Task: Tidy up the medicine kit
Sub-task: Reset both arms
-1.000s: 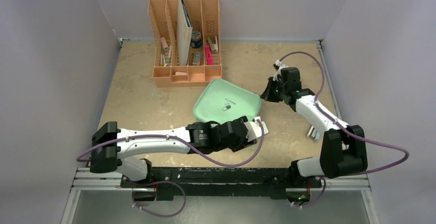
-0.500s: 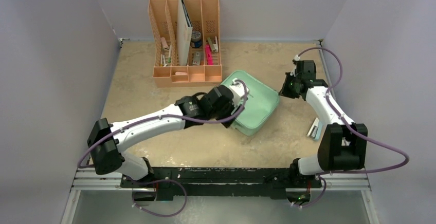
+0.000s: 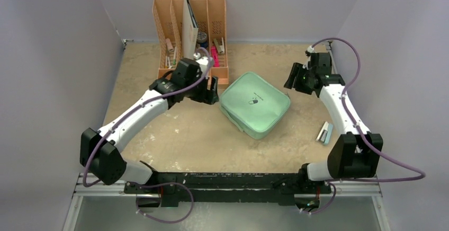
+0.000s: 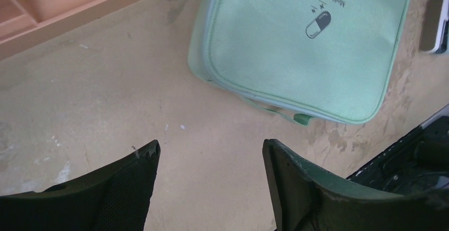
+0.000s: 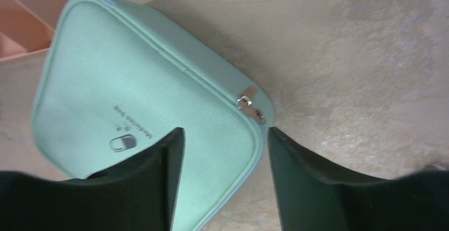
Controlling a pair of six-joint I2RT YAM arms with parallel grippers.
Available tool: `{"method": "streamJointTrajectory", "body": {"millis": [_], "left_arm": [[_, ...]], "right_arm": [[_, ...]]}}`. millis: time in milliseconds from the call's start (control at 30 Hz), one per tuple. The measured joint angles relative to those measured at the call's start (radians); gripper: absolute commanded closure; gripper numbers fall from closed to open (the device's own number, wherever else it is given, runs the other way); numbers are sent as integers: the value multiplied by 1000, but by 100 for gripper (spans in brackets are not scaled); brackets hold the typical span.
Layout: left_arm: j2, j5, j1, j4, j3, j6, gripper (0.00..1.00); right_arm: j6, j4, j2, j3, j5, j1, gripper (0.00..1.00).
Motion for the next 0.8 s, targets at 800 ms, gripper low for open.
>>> {"method": "streamJointTrajectory", "body": {"millis": [800], "left_arm": [[-430, 53, 262, -8, -37, -89, 18]], "right_arm": [[40, -92, -505, -74, -305, 120, 1]]}}
